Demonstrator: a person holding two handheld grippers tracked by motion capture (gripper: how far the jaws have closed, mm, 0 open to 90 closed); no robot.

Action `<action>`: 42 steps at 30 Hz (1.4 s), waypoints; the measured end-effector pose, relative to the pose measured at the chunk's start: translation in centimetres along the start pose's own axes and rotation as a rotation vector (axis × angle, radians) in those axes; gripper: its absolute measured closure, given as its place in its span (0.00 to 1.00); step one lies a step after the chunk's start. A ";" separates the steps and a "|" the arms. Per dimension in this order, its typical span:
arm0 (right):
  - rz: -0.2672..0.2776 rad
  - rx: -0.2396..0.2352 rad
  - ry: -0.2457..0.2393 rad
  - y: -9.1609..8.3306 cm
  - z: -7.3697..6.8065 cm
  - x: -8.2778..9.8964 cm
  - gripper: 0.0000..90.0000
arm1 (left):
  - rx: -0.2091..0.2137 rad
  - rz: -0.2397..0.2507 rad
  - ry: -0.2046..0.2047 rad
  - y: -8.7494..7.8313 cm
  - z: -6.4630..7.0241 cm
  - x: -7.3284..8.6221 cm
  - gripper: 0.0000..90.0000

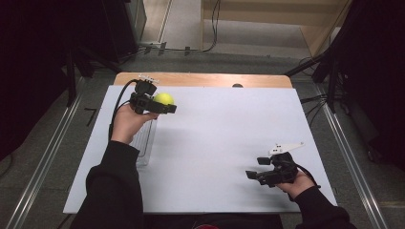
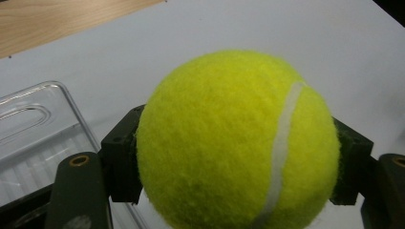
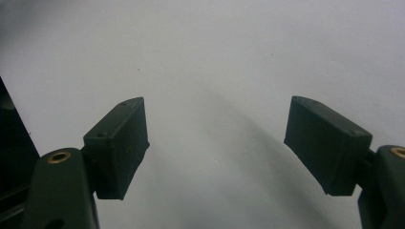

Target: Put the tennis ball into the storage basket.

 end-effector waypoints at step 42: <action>-0.002 0.001 -0.001 0.0 0.0 0.0 0.23 | -0.146 0.050 -0.167 -2.7 -4.6 1.9 0.30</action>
Point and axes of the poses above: each handheld gripper's, and its own axes: y roughly forward along the jaws, x roughly out of its underside, z roughly to its right, the point moved 2 cm from there along y, roughly forward along the jaws, and after that the axes turned 2 degrees about x, right-handed, at the moved point
